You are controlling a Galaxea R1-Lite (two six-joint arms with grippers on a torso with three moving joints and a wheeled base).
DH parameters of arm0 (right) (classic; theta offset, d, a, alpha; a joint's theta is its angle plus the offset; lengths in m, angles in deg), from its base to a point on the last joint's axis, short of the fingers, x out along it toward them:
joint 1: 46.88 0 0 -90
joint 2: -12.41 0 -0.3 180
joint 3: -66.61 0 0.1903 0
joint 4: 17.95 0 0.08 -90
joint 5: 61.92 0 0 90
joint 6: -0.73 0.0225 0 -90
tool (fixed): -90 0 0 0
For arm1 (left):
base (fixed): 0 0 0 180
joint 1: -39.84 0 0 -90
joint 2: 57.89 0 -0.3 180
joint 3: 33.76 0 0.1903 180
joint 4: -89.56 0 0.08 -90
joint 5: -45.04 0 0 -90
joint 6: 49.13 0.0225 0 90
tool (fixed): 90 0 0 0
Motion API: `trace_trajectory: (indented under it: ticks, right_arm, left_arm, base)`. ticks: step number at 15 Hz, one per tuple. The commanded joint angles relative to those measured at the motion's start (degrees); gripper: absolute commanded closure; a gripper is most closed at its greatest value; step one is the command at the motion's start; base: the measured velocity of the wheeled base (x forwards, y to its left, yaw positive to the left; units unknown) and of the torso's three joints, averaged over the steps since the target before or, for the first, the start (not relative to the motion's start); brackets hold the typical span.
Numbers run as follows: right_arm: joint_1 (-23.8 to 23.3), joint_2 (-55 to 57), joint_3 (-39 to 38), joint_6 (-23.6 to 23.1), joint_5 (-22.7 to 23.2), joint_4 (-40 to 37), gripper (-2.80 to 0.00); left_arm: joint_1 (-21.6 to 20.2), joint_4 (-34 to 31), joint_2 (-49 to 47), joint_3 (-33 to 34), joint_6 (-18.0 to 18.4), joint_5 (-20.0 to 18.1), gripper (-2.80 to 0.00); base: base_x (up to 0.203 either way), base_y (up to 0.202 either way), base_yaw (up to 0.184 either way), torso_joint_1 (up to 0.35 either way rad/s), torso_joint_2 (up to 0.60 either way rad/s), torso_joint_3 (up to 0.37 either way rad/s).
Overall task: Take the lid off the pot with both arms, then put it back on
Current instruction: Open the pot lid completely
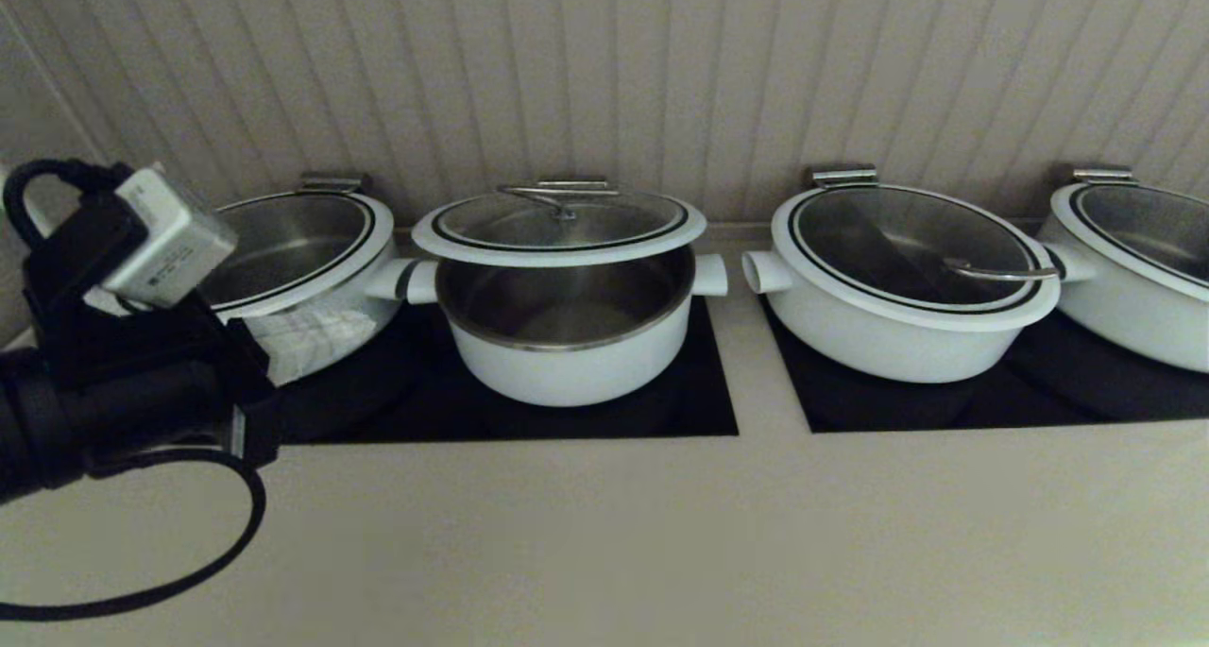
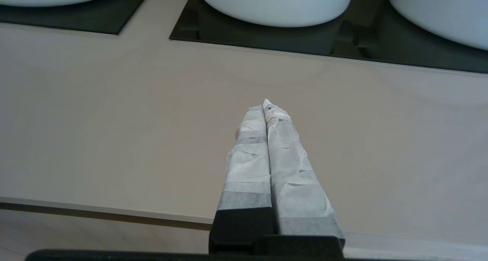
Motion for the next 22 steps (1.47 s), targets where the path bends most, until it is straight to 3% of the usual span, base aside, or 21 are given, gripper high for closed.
trace_trajectory:
  ticks: [1, 5, 14, 22]
  right_arm:
    - [0.0, 0.09, 0.0, -0.07, 0.06, 0.01, 0.0]
    - [0.0, 0.09, 0.0, -0.07, 0.06, 0.01, 0.0]
    - [0.0, 0.09, 0.0, -0.07, 0.06, 0.01, 0.0]
    - [0.0, 0.09, 0.0, -0.07, 0.06, 0.01, 0.0]
  left_arm:
    - [0.03, 0.94, -1.23, 1.21, -0.97, -0.05, 0.0]
    - [0.26, 8.21, -7.24, 0.74, -1.67, 0.02, 0.0]
    - [0.91, 14.66, -18.4, -3.6, -1.8, 0.34, 0.0]
    - [0.91, 15.19, -24.66, -8.49, -1.71, 0.47, 0.0]
  base:
    - [0.0, 0.0, 0.0, 0.0, 0.0, 0.0]
    - [0.0, 0.0, 0.0, 0.0, 0.0, 0.0]
    - [0.0, 0.0, 0.0, 0.0, 0.0, 0.0]
    - [0.0, 0.0, 0.0, 0.0, 0.0, 0.0]
